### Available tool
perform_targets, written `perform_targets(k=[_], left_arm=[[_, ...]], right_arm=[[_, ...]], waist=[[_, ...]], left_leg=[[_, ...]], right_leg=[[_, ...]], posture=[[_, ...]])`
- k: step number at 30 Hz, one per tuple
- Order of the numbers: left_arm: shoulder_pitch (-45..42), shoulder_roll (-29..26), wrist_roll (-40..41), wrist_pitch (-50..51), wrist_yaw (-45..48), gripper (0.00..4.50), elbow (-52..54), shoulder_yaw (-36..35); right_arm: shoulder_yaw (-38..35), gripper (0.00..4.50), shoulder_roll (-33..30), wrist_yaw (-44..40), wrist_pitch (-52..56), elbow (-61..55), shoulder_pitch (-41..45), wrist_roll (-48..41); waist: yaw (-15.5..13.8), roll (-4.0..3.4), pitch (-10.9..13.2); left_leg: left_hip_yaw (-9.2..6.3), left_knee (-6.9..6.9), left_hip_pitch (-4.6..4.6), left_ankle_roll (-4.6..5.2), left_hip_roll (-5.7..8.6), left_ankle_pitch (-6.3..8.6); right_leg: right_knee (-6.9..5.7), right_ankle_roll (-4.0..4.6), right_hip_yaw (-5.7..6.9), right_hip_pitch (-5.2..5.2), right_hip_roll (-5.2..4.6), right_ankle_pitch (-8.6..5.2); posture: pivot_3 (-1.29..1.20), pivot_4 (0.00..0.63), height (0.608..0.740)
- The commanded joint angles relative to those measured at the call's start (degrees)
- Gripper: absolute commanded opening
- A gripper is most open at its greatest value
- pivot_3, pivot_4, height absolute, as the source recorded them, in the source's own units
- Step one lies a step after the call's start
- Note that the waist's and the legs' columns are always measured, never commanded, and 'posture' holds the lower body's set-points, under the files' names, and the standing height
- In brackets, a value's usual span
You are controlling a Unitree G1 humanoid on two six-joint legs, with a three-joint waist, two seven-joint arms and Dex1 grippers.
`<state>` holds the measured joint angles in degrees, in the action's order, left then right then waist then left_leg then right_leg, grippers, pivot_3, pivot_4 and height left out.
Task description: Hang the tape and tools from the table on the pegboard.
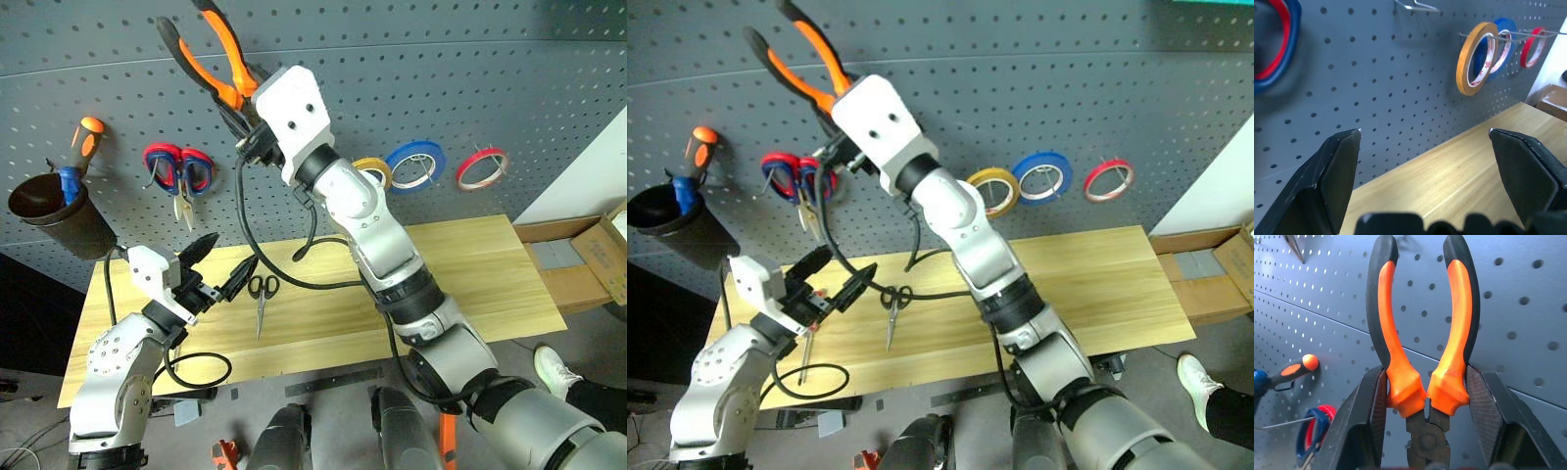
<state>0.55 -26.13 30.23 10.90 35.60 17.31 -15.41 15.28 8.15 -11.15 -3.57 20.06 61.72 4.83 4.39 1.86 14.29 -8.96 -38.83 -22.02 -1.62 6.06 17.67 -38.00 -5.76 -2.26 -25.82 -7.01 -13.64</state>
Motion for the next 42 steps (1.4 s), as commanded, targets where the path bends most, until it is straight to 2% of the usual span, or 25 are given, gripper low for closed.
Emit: perform_targets(k=[1,8,14,30,37,39,42], left_arm=[[-0.9,-0.1,0.6,-0.7,-0.2,4.50,2.2,-0.7],[-2.5,0.0,-0.1,-0.9,-0.1,4.50,1.5,0.2],[-3.9,0.0,-0.5,-1.3,0.2,4.50,0.5,0.5],[-4.4,0.1,-1.5,-2.4,0.7,4.50,-0.8,1.4],[-4.6,0.3,-2.5,-2.6,0.2,4.50,-1.5,1.7],[-4.7,0.3,-2.9,-2.6,0.0,4.50,-1.8,1.9],[-4.7,0.4,-3.6,-2.2,-0.6,4.50,-2.1,2.0]], right_arm=[[-1.8,1.87,0.9,1.8,-10.2,6.9,3.2,0.5],[-4.4,1.87,1.8,3.1,-17.3,18.8,6.7,0.1],[-4.7,1.87,2.2,3.0,-19.7,24.0,5.7,0.4],[-4.8,1.87,0.4,6.2,-20.6,26.6,0.4,2.7],[-4.7,4.23,-0.2,6.3,-17.4,24.9,-0.8,3.7],[-4.6,4.23,-0.8,5.9,-16.1,22.3,-1.8,3.7],[-4.7,4.23,-2.6,4.6,-11.5,12.0,-5.8,3.5]], waist=[[-0.1,0.00,-0.1],[-0.1,0.00,-0.1],[-0.1,0.00,-0.1],[-0.1,0.00,-0.1],[-0.1,0.00,-0.1],[-0.3,0.00,-0.1],[-1.0,-0.01,-0.2]], left_leg=[[0.00,0.00,0.00,0.00,-0.01,0.00],[0.01,0.02,0.00,-0.01,-0.01,0.00],[0.01,0.01,0.00,-0.02,-0.01,0.00],[0.01,-0.03,0.00,-0.04,-0.02,-0.02],[0.02,-0.05,0.02,-0.06,-0.03,-0.03],[0.00,-0.09,0.01,-0.10,-0.03,-0.06],[-0.04,-0.10,0.02,-0.14,-0.06,-0.09]], right_leg=[[0.00,0.00,0.01,0.00,0.01,0.00],[0.00,0.00,0.00,-0.04,0.02,0.00],[-0.02,0.01,0.00,-0.05,0.02,0.00],[-0.09,0.02,0.00,-0.05,0.02,0.01],[-0.11,0.05,-0.01,-0.05,0.03,0.03],[-0.14,0.11,0.00,-0.04,0.04,0.07],[-0.14,0.14,0.02,-0.02,0.08,0.12]], posture=[[0.08,0.188,0.740],[0.08,0.186,0.740],[0.09,0.188,0.740],[0.08,0.199,0.740],[0.07,0.205,0.740],[0.07,0.206,0.740],[0.07,0.209,0.740]])
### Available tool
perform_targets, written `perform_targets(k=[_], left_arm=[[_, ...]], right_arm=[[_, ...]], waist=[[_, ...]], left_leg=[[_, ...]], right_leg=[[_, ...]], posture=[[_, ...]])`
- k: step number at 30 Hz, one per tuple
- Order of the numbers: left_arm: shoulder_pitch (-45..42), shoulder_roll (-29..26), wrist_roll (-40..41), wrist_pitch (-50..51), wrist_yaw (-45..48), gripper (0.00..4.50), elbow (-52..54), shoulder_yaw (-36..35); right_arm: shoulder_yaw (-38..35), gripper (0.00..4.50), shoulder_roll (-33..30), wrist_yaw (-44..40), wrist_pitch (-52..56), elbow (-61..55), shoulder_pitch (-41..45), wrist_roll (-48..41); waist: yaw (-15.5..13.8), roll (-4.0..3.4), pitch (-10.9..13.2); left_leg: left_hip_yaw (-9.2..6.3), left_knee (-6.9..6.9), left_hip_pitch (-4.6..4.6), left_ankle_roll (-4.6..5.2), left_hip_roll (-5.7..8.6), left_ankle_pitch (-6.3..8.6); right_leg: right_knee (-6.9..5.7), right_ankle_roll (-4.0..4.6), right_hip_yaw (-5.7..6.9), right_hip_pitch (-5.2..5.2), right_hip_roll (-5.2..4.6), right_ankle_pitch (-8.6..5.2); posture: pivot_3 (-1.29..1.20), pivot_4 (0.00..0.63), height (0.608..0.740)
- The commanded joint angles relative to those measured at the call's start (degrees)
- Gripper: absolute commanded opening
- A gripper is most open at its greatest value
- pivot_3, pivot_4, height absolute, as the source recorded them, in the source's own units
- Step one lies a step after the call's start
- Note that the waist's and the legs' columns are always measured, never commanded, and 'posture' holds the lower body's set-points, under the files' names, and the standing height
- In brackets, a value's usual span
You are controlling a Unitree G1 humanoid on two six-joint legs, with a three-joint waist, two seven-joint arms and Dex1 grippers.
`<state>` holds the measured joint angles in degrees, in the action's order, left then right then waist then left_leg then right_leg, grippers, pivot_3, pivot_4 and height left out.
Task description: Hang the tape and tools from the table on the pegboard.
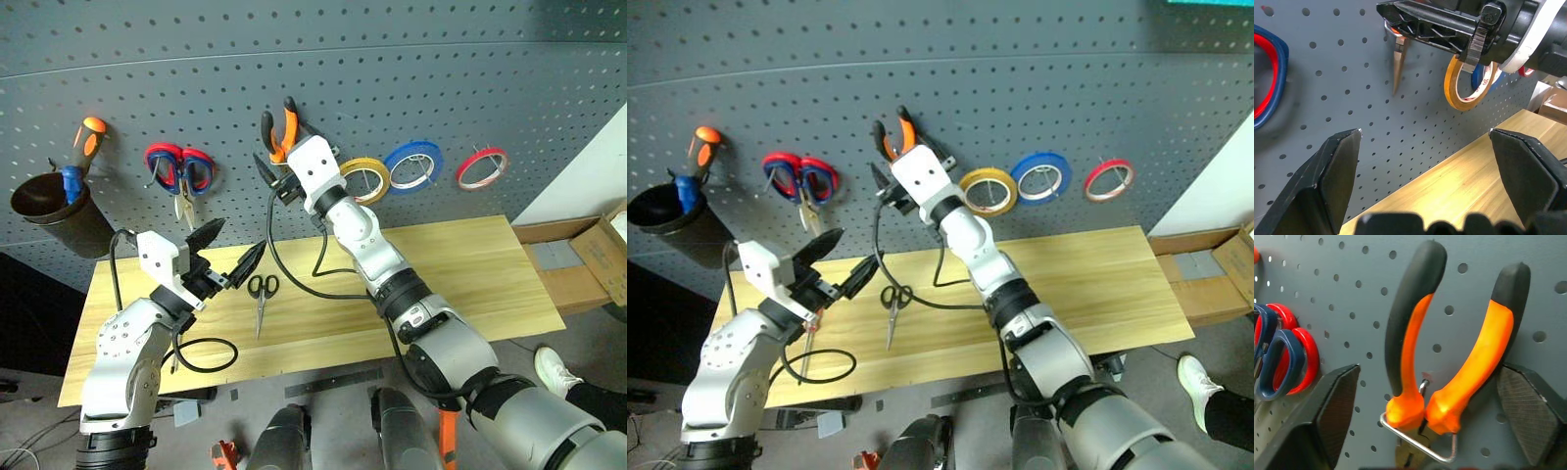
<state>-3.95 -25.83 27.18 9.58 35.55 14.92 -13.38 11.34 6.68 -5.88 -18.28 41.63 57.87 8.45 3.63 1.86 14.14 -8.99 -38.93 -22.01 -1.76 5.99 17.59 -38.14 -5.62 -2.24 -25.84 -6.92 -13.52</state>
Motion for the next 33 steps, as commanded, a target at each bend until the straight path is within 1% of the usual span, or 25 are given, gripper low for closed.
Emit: perform_targets(k=[1,5,8,10,14,18,20,22,24,27,30,33], left_arm=[[-0.2,0.1,-0.8,-0.8,-0.7,4.50,0.3,0.0],[1.1,0.5,-1.6,0.2,-1.8,4.50,0.0,0.1],[2.6,0.2,-1.9,1.6,-1.8,4.50,0.0,0.8],[3.6,0.0,-1.2,3.8,-1.6,4.50,0.4,1.2],[5.2,-0.3,-4.3,6.9,-3.8,4.50,0.5,3.0],[4.5,-0.1,-6.8,10.5,-7.1,4.50,-0.2,4.3],[4.0,-1.0,-9.5,14.8,-9.6,4.50,-0.6,5.8],[3.4,-2.0,-11.2,19.7,-10.8,4.50,-1.4,7.6],[2.7,-2.2,-12.5,21.9,-11.6,4.50,-2.2,8.9],[1.3,-1.7,-14.2,26.6,-13.5,4.50,-3.2,10.8],[0.2,-0.8,-15.2,30.6,-15.0,4.50,-3.7,12.6],[-2.7,-0.2,-18.9,38.4,-18.8,4.50,-6.4,16.3]], right_arm=[[-0.8,4.23,-1.6,-1.1,4.8,-12.7,-3.1,-0.3],[-1.3,4.23,-5.3,-4.0,15.1,-31.6,-10.5,-0.9],[-2.0,4.23,-7.9,-6.4,23.3,-42.2,-14.7,-2.3],[-2.6,4.23,-9.1,-9.2,29.0,-48.3,-16.8,-5.3],[-3.0,4.23,-13.9,-17.4,42.3,-59.8,-21.0,-13.4],[-4.1,4.23,-16.1,-21.2,52.5,-66.1,-23.7,-21.1],[-4.1,4.23,-17.9,-23.4,57.5,-68.8,-25.6,-25.0],[-2.9,4.23,-20.6,-26.4,62.5,-71.5,-27.5,-28.7],[-1.5,4.23,-23.0,-28.2,67.2,-73.2,-28.8,-31.5],[1.1,4.23,-25.7,-29.2,70.0,-74.5,-29.7,-32.6],[1.3,4.23,-25.4,-28.2,71.3,-74.9,-29.7,-33.6],[2.0,4.23,-25.1,-27.4,71.8,-75.1,-29.6,-33.9]], waist=[[-0.4,0.00,0.0],[-0.6,0.00,0.0],[-0.7,0.01,0.0],[-0.7,0.01,0.0],[-0.8,0.00,0.0],[-1.0,0.00,0.0],[-1.0,0.00,0.0],[-1.3,0.00,0.0],[-1.3,0.00,0.0],[-1.4,0.00,0.0],[-1.6,0.00,0.0],[-1.9,0.02,0.0]], left_leg=[[0.00,0.00,0.00,0.00,-0.01,0.00],[-0.01,0.03,-0.03,0.00,-0.01,0.01],[0.02,0.06,-0.03,0.00,-0.01,0.01],[0.02,0.06,-0.03,0.00,-0.01,0.01],[0.06,0.06,-0.01,0.01,-0.09,0.02],[0.08,0.06,0.00,0.02,-0.13,0.02],[0.13,0.06,0.01,0.02,-0.22,0.02],[0.14,0.07,0.01,0.02,-0.25,0.03],[0.18,0.07,0.02,0.03,-0.26,0.03],[0.21,0.06,0.02,0.03,-0.27,0.03],[0.21,0.06,0.02,0.03,-0.33,0.03],[0.23,0.05,0.02,0.02,-0.33,0.03]], right_leg=[[0.00,0.00,0.00,0.00,0.01,0.00],[0.06,0.00,0.01,-0.01,0.00,0.00],[0.09,0.00,0.00,-0.02,-0.01,0.00],[0.07,0.00,0.00,-0.02,-0.01,0.00],[0.08,0.01,0.02,0.01,0.03,0.00],[0.09,0.04,0.02,0.03,0.05,0.03],[0.13,0.08,0.02,0.04,0.13,0.05],[0.13,0.09,0.04,0.04,0.16,0.05],[0.14,0.09,0.03,0.04,0.16,0.05],[0.14,0.09,0.03,0.04,0.17,0.06],[0.15,0.14,0.05,0.04,0.21,0.09],[0.16,0.13,0.06,0.04,0.21,0.12]], posture=[[0.07,0.209,0.740],[0.06,0.214,0.740],[0.05,0.218,0.740],[0.05,0.220,0.740],[0.03,0.227,0.740],[0.02,0.230,0.740],[0.02,0.231,0.740],[0.02,0.231,0.740],[0.01,0.230,0.740],[0.01,0.231,0.740],[0.01,0.232,0.740],[0.01,0.234,0.740]])
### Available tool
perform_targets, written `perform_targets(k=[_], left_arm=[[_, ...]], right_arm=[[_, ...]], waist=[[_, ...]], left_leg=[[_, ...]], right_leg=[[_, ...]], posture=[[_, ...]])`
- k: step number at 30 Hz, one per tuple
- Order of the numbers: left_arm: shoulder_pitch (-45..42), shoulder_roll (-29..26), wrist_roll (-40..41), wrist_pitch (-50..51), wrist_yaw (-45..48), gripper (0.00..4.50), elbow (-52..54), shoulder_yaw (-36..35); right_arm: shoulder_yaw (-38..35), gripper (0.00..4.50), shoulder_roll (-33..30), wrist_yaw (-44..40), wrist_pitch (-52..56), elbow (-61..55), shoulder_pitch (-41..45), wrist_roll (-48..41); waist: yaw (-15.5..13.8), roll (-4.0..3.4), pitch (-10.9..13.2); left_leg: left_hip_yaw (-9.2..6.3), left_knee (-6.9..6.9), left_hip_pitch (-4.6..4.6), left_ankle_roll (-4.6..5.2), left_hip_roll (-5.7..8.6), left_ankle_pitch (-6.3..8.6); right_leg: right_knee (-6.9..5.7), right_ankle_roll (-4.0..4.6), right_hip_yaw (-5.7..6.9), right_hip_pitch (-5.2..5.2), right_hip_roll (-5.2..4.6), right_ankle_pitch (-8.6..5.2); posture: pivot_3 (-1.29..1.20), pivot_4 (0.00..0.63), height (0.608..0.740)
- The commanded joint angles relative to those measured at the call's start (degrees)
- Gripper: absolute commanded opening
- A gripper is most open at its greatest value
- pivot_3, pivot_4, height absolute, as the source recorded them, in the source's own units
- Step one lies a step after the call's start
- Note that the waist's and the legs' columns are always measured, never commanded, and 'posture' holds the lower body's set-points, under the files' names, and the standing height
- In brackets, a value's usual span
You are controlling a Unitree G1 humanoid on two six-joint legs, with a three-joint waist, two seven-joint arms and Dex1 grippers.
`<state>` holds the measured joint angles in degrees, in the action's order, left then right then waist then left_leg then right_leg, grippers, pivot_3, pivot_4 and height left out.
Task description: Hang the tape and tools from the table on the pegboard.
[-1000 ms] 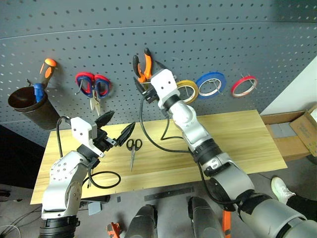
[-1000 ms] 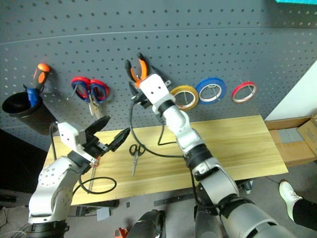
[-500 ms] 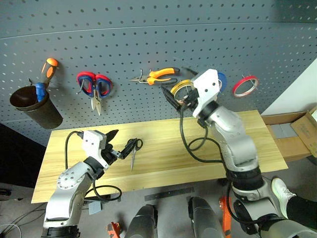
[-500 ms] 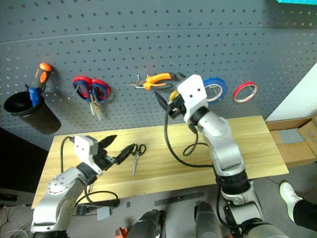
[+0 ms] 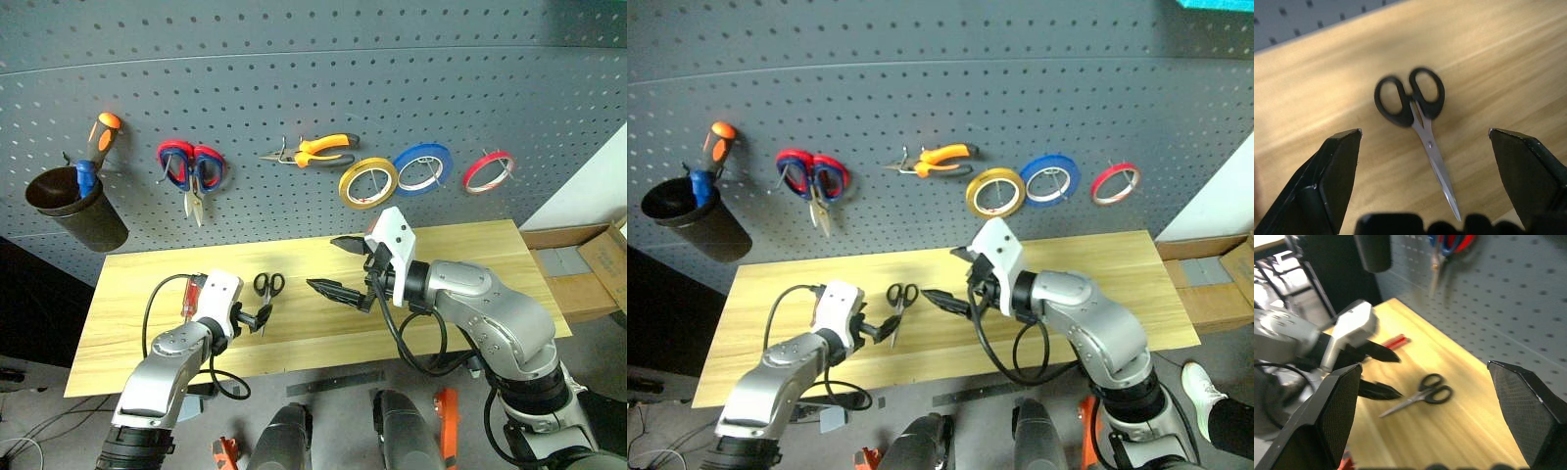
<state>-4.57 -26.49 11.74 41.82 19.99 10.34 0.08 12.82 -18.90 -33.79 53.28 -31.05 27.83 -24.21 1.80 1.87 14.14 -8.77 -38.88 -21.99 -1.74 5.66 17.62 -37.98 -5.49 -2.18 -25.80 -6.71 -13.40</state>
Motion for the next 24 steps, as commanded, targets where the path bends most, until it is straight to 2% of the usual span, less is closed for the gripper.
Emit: perform_targets(k=[1,4,8,17,24], left_arm=[[-3.0,0.7,-4.4,8.0,-4.3,4.50,-2.9,3.8],[-4.8,3.3,-4.2,9.0,-5.4,4.50,-5.1,3.4],[-7.2,6.1,-4.5,10.5,-6.8,4.50,-9.1,2.9],[-10.8,7.9,-4.4,10.1,-7.9,4.50,-14.6,0.5],[-11.0,7.7,-4.4,8.7,-6.7,2.26,-15.6,0.2]], right_arm=[[0.8,4.23,0.5,0.5,0.4,-2.5,0.4,-1.5],[2.5,4.23,-0.7,-0.8,1.0,-3.1,0.6,-2.0],[7.5,4.23,-5.2,-3.7,-0.7,-4.5,0.9,-0.5],[9.9,4.23,-7.3,-3.2,-2.2,-3.9,0.7,1.9],[9.6,4.25,-8.3,-3.2,-1.1,-3.7,0.4,2.8]], waist=[[-0.1,0.00,0.0],[-0.1,0.01,0.0],[-0.1,0.01,0.0],[-0.1,0.02,0.0],[-0.1,0.02,0.0]], left_leg=[[0.01,-0.01,0.00,0.00,0.00,0.00],[0.02,-0.02,0.00,0.00,0.01,0.00],[0.02,-0.02,-0.02,-0.01,0.00,0.00],[0.10,-0.04,0.03,-0.02,-0.05,0.00],[0.11,-0.04,0.03,-0.02,-0.06,0.00]], right_leg=[[0.00,-0.01,0.00,0.00,0.00,0.01],[0.01,-0.03,0.00,0.01,0.00,0.03],[0.06,-0.03,0.03,0.00,0.00,0.03],[0.04,-0.02,0.03,0.02,0.00,0.07],[0.06,-0.02,0.04,0.02,-0.01,0.08]], posture=[[0.01,0.234,0.740],[0.00,0.241,0.740],[0.00,0.246,0.740],[-0.02,0.250,0.740],[-0.03,0.247,0.740]])
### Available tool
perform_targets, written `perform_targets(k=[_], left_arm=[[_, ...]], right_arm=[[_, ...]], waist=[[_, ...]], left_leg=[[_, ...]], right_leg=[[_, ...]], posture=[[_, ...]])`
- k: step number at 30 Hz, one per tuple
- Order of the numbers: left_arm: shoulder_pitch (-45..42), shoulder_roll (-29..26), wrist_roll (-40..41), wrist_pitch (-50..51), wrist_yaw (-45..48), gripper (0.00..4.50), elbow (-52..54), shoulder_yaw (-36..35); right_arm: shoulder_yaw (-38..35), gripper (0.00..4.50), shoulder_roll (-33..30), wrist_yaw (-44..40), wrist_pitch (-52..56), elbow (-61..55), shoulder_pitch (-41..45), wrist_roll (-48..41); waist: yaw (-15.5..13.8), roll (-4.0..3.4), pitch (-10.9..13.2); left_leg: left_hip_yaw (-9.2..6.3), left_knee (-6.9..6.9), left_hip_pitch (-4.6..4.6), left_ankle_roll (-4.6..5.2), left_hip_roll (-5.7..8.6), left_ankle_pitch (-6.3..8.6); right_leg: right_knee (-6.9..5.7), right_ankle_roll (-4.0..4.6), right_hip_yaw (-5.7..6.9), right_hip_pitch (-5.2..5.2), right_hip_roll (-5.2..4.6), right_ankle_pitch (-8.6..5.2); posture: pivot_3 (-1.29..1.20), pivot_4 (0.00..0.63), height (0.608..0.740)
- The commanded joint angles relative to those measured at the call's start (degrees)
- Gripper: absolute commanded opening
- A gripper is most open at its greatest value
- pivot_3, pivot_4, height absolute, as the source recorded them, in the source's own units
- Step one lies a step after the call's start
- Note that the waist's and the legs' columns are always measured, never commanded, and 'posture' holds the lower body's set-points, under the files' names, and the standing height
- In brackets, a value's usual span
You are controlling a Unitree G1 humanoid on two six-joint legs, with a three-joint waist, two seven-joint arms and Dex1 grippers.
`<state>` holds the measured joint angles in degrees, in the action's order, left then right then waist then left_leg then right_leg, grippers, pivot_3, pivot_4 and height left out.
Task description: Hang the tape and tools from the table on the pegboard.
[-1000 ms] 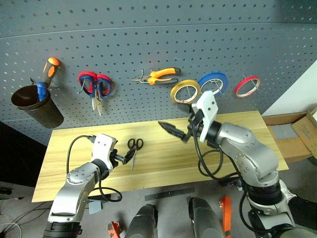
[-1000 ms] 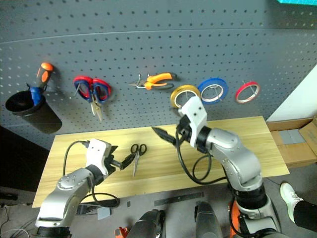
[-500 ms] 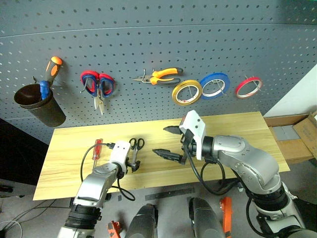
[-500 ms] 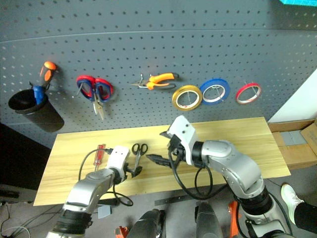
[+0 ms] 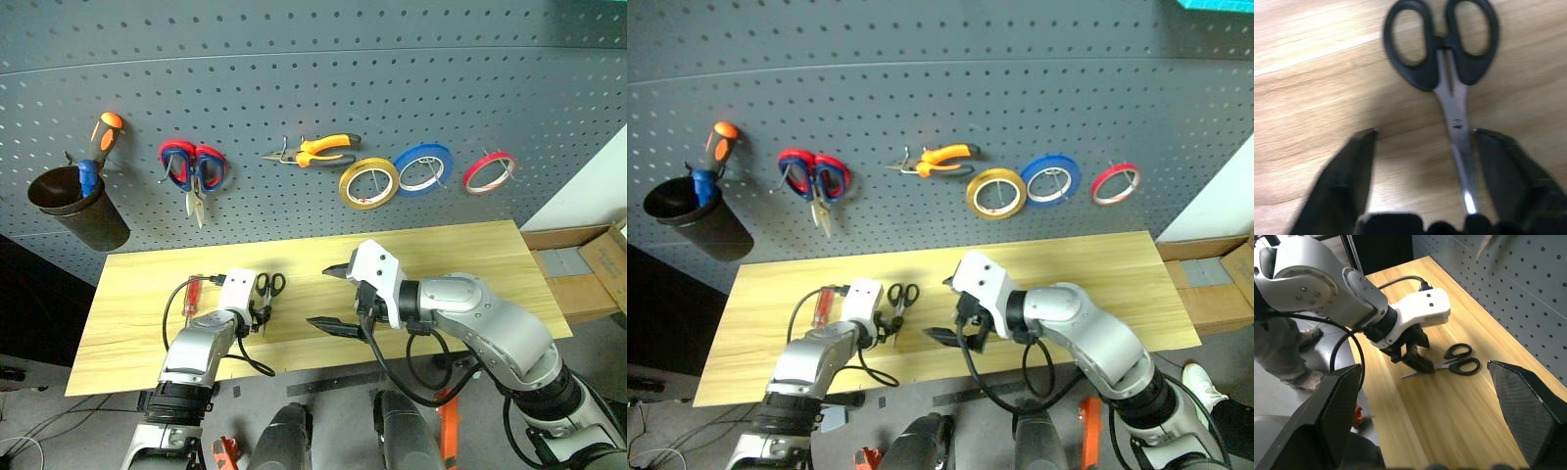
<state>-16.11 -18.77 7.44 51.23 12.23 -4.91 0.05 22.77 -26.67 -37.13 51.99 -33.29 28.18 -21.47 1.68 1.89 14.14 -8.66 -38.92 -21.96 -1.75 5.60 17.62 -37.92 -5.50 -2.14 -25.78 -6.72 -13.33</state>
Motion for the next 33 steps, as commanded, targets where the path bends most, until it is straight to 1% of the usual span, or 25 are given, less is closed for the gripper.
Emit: perform_targets(k=[1,6,7,13,15,19,22,25,28,33], left_arm=[[0.6,-0.1,-0.1,-1.0,1.3,1.87,-0.5,0.3],[0.5,-0.3,0.1,-3.0,2.9,0.15,-0.8,0.1],[0.5,-0.1,0.4,-3.6,3.2,0.09,-0.7,-0.3],[1.3,-0.4,1.6,-5.6,5.3,0.09,2.2,-1.5],[2.3,0.6,3.0,-7.6,5.3,0.09,4.2,-3.7],[4.2,0.4,4.3,-9.2,5.6,0.09,8.1,-5.5],[7.3,0.0,5.4,-13.8,6.6,0.09,13.8,-7.2],[12.3,-0.1,6.1,-18.4,7.3,0.09,19.9,-8.8],[17.5,0.1,6.2,-24.6,7.6,0.09,24.6,-10.8],[23.2,1.3,5.4,-32.1,5.4,0.09,30.5,-13.9]], right_arm=[[-0.5,4.25,-0.7,0.2,0.5,-1.4,0.0,0.0],[-1.3,4.25,-1.5,0.3,1.5,-0.8,0.1,-0.1],[-1.3,4.25,-1.6,0.3,1.6,-0.7,0.1,0.0],[-2.2,4.25,-1.9,1.5,1.6,0.3,0.8,0.6],[-2.5,4.25,-1.9,1.6,1.1,0.4,0.9,0.8],[-2.6,4.25,-2.4,1.4,-2.2,0.9,0.9,2.6],[-2.4,4.25,-3.9,0.4,-7.0,1.4,0.8,5.1],[-3.0,4.25,-5.1,-1.9,-13.2,2.4,0.9,6.4],[-5.2,4.25,-4.8,-3.1,-14.6,3.3,2.0,5.1],[-7.5,4.25,-5.5,-7.0,-17.0,3.6,2.5,3.2]], waist=[[0.0,0.00,0.0],[0.0,0.00,0.0],[0.0,0.00,0.0],[0.0,0.00,0.0],[0.1,0.00,0.0],[0.0,0.00,0.0],[0.1,0.00,0.0],[0.2,0.00,0.0],[0.2,0.00,0.0],[0.0,0.00,0.0]], left_leg=[[0.00,0.00,0.00,0.00,0.00,0.00],[0.00,0.00,0.00,0.00,0.00,0.00],[0.01,0.00,0.00,0.00,-0.01,0.00],[0.01,0.00,-0.01,0.00,-0.01,0.00],[0.01,0.01,-0.02,-0.01,-0.02,0.00],[0.02,0.01,-0.02,-0.01,-0.04,0.01],[0.06,0.01,-0.02,-0.02,-0.05,0.01],[0.10,0.04,-0.02,-0.04,-0.10,0.03],[0.19,0.07,-0.02,-0.05,-0.16,0.04],[0.20,0.07,-0.02,-0.03,-0.18,0.05]], right_leg=[[0.00,0.00,0.00,0.00,0.00,0.00],[0.02,0.00,0.00,0.01,0.00,0.01],[0.03,0.00,0.00,0.01,0.00,0.01],[0.06,0.00,0.01,0.01,0.00,0.01],[0.09,0.00,0.01,0.01,0.00,0.01],[0.12,0.00,0.02,0.01,0.00,0.02],[0.16,-0.01,0.01,0.00,0.00,0.04],[0.24,-0.01,0.02,0.00,0.01,0.04],[0.27,0.00,0.02,0.00,0.02,0.05],[0.32,0.04,0.03,0.04,0.04,0.10]], posture=[[-0.03,0.247,0.740],[-0.04,0.247,0.740],[-0.04,0.247,0.740],[-0.05,0.242,0.740],[-0.05,0.240,0.740],[-0.05,0.237,0.740],[-0.05,0.235,0.740],[-0.05,0.234,0.740],[-0.05,0.232,0.740],[-0.04,0.228,0.740]])
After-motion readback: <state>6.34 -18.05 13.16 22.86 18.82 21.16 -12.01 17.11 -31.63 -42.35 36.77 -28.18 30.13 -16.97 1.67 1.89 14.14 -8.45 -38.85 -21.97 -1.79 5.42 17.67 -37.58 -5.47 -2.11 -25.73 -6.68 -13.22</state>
